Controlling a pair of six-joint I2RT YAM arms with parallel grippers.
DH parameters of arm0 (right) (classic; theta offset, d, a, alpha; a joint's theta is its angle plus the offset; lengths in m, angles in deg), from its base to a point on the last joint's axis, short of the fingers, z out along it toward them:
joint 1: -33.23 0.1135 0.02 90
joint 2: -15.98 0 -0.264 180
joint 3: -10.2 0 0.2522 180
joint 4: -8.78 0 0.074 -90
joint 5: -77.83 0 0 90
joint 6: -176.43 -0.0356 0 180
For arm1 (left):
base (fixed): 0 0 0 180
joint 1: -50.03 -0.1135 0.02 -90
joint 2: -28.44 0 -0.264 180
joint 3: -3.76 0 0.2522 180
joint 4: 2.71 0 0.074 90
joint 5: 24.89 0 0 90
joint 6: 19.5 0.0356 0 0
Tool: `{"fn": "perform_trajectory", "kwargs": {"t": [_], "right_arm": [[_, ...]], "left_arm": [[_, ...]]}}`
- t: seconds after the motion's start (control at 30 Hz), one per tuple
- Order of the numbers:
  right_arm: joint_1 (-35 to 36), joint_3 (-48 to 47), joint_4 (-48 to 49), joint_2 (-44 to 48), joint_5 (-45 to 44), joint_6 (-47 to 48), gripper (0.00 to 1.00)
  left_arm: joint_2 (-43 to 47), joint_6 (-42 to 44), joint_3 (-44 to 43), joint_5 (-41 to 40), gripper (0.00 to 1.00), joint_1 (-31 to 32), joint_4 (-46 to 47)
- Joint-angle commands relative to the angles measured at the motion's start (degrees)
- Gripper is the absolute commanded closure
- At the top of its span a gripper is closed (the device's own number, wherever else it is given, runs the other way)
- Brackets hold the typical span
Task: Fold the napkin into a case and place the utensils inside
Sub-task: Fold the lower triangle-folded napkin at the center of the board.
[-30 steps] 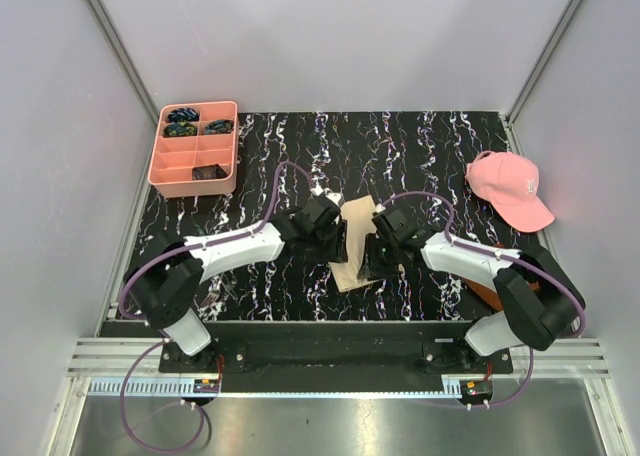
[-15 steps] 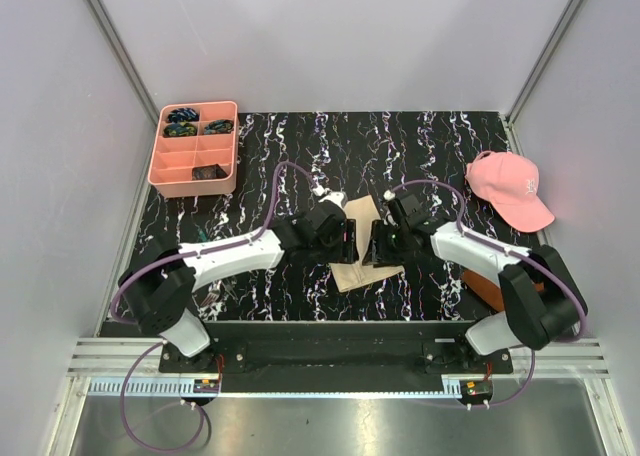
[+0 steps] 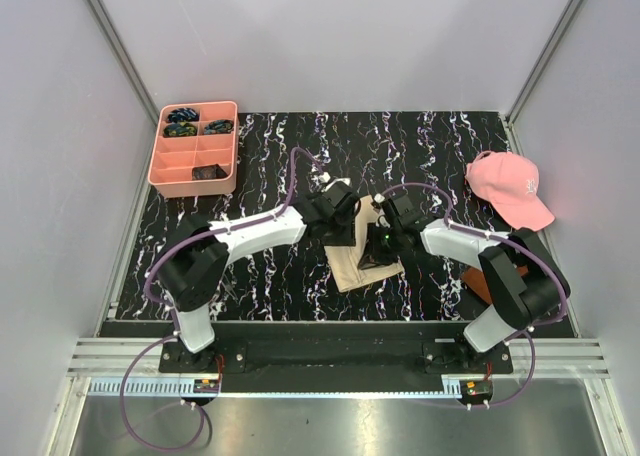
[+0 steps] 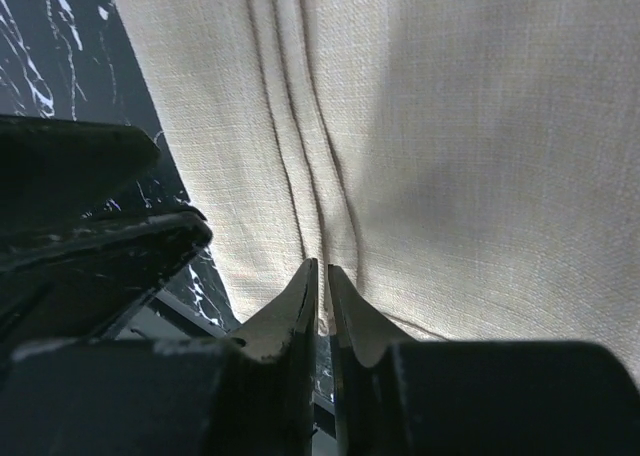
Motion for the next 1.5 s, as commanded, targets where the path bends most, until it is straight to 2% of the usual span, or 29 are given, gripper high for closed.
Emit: {"fn": "perform_trajectory", "kwargs": {"t": [0.0,0.2,0.47,0.87,1.03,1.2,1.3,1.37,1.43,1.47], "right_arm": [[0.0,-0.1,3.0,2.6,2.0,-0.3,0.83],[0.1,2.0,2.8,5.9,4.5,-1.2,0.82],[0.3,4.9,3.9,5.2,7.9,-2.1,0.74],[2.0,6.7,5.3,4.8,8.2,-2.8,0.75],[2.1,6.9,6.4,3.5,8.3,-3.1,0.68],[2.2,6.3,7.3,2.6,9.0,-3.7,0.68],[2.2,6.0,8.1,1.8,9.4,-4.1,0.70],[2.2,6.0,8.3,1.3,9.6,-4.2,0.76],[2.2,5.9,8.3,1.7,9.4,-4.4,0.85],[2.2,5.9,8.1,2.1,9.1,-4.5,0.97]], "left_arm": [[2.4,-0.9,2.1,0.7,0.62,-0.1,2.2],[7.1,-2.2,8.2,2.6,0.64,-0.1,6.9],[9.0,-1.9,8.1,2.3,0.64,-0.6,6.9],[8.6,-1.8,8.4,2.8,0.64,-0.8,7.1],[8.7,-1.7,8.5,2.9,0.64,-0.8,7.1],[8.9,-1.5,8.7,2.9,0.64,-0.9,7.2],[9.0,-1.5,8.8,2.9,0.64,-1.2,7.3],[9.4,-1.3,8.8,2.6,0.64,-1.3,7.2],[9.4,-0.9,8.6,2.4,0.64,-1.5,7.2],[9.2,-0.8,8.4,2.5,0.64,-1.7,7.1]]}}
